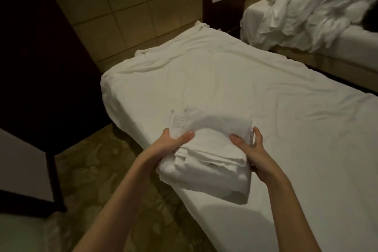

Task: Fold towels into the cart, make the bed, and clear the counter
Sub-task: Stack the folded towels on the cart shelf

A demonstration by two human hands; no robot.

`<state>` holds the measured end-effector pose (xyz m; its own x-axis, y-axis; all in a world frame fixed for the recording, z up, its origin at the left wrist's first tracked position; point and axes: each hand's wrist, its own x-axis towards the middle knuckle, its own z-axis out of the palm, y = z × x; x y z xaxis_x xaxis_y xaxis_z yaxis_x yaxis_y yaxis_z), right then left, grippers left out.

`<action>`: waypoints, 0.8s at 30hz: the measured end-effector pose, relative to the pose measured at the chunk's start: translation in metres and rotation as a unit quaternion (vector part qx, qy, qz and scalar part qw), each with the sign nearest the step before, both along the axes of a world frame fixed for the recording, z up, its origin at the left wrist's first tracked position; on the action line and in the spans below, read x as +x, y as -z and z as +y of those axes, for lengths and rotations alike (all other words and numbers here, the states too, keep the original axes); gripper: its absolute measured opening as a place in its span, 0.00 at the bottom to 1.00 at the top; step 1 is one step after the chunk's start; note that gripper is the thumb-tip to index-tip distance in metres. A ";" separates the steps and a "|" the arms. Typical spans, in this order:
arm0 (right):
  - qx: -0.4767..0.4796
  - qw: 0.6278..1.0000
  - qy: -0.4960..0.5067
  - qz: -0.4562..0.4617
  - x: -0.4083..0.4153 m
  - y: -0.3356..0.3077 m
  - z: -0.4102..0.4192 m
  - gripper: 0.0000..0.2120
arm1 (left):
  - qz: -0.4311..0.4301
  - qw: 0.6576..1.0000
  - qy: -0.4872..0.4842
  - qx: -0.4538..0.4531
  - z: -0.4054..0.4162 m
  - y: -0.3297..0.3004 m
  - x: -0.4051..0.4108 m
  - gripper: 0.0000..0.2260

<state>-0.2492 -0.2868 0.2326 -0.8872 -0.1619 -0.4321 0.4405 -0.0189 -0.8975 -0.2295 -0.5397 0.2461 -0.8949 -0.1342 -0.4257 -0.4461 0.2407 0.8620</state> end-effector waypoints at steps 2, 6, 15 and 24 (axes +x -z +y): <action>-0.006 1.000 0.027 -0.001 0.009 -0.001 0.004 0.55 | -0.001 1.000 0.020 0.000 0.005 -0.001 -0.003 0.50; -0.002 0.994 0.113 -0.007 0.044 0.001 0.039 0.57 | 0.000 0.993 0.117 0.018 0.041 0.001 -0.008 0.50; 0.026 0.944 0.328 -0.035 0.211 -0.018 0.207 0.49 | -0.060 0.932 0.348 0.077 0.249 0.004 0.051 0.38; 0.056 0.860 0.503 -0.063 0.439 -0.039 0.386 0.59 | -0.119 0.817 0.546 0.141 0.497 -0.002 0.210 0.38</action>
